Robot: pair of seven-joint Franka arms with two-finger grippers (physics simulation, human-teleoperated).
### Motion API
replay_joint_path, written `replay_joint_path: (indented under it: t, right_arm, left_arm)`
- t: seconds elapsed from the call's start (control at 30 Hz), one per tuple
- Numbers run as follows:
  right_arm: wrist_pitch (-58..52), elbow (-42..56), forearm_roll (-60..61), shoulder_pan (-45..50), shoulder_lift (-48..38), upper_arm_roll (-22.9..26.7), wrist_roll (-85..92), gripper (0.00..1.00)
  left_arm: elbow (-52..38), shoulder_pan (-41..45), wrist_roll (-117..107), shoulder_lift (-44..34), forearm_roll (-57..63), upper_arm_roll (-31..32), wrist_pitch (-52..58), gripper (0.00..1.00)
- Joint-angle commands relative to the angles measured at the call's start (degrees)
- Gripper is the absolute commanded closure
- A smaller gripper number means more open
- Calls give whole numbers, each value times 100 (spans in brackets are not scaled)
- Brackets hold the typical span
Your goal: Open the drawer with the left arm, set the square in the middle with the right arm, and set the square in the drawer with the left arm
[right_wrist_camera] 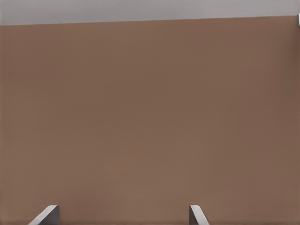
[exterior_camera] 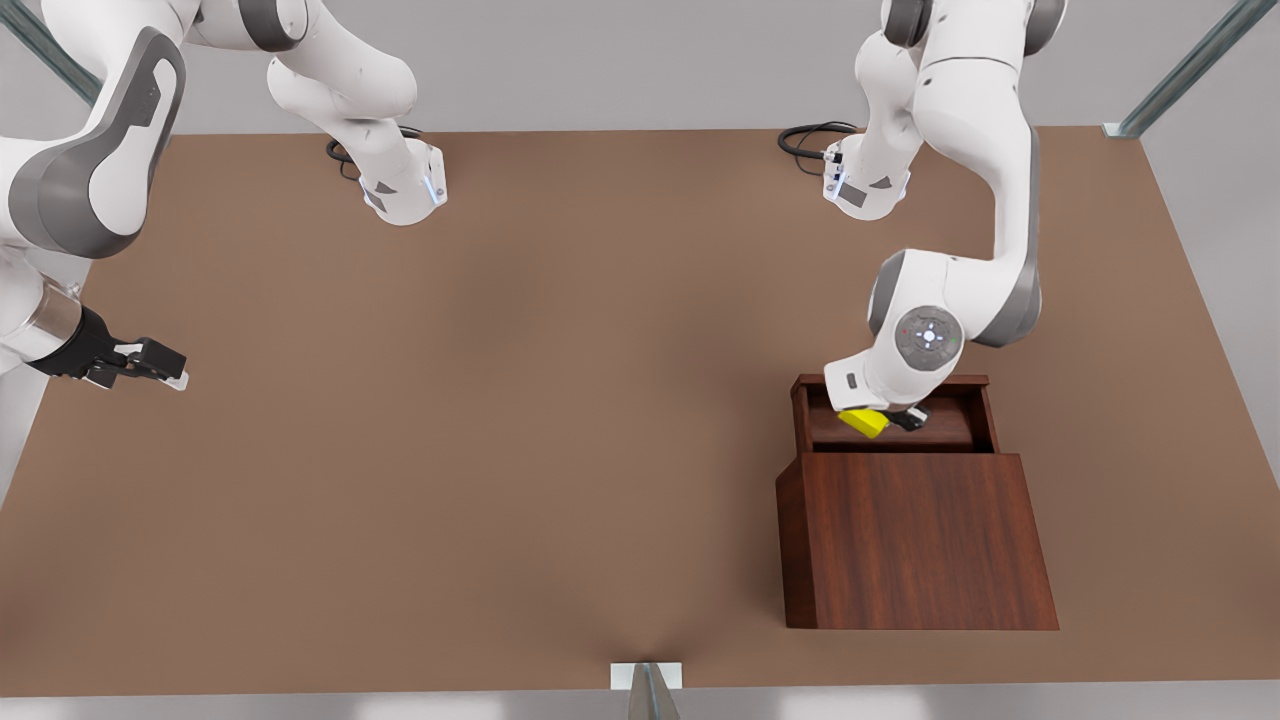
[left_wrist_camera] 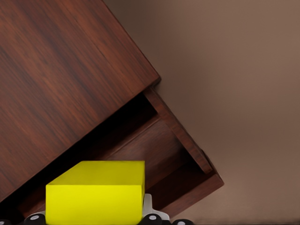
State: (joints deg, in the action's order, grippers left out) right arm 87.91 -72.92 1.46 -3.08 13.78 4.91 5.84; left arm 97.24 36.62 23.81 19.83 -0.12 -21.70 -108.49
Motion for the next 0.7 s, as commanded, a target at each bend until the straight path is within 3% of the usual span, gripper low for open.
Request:
replay_joint_path:
  t: [0.0, 0.2, 0.27, 0.33, 0.5, 0.53, 0.6, 0.67]
  right_arm:
    - [16, 5, 3, 0, -7, 1, -4, 0]
    - [16, 5, 12, 0, -7, 1, 5, 0]
    - [16, 5, 12, -9, -7, 1, 5, 0]
    - [16, 5, 12, -9, -7, 1, -4, 0]
    - [-1, 5, 12, -18, -7, 1, -4, 0]
    - [-19, 5, 12, -18, -24, 1, -4, 0]
    - [-1, 5, 12, -9, -15, 10, -4, 0]
    - [7, 5, 12, -9, -15, 10, -4, 0]
  left_arm:
    - [-3, 3, 1644, 39, -41, -10, 39, 0]
    - [32, 29, 1565, -32, -58, -19, 205, 0]
    - [-38, 29, 310, -119, -243, -71, 540, 0]
    - [-723, 12, -939, -58, -498, -194, 1313, 0]
    - [-1567, -94, -2671, -31, -489, -406, 1305, 0]
    - [-1707, -822, -2741, -137, -472, 155, 1331, 0]
    - [-1919, -2554, -3102, -339, 442, 2195, 1436, 0]
    - [-1919, -3495, -3102, -506, 820, 3259, 1384, 0]
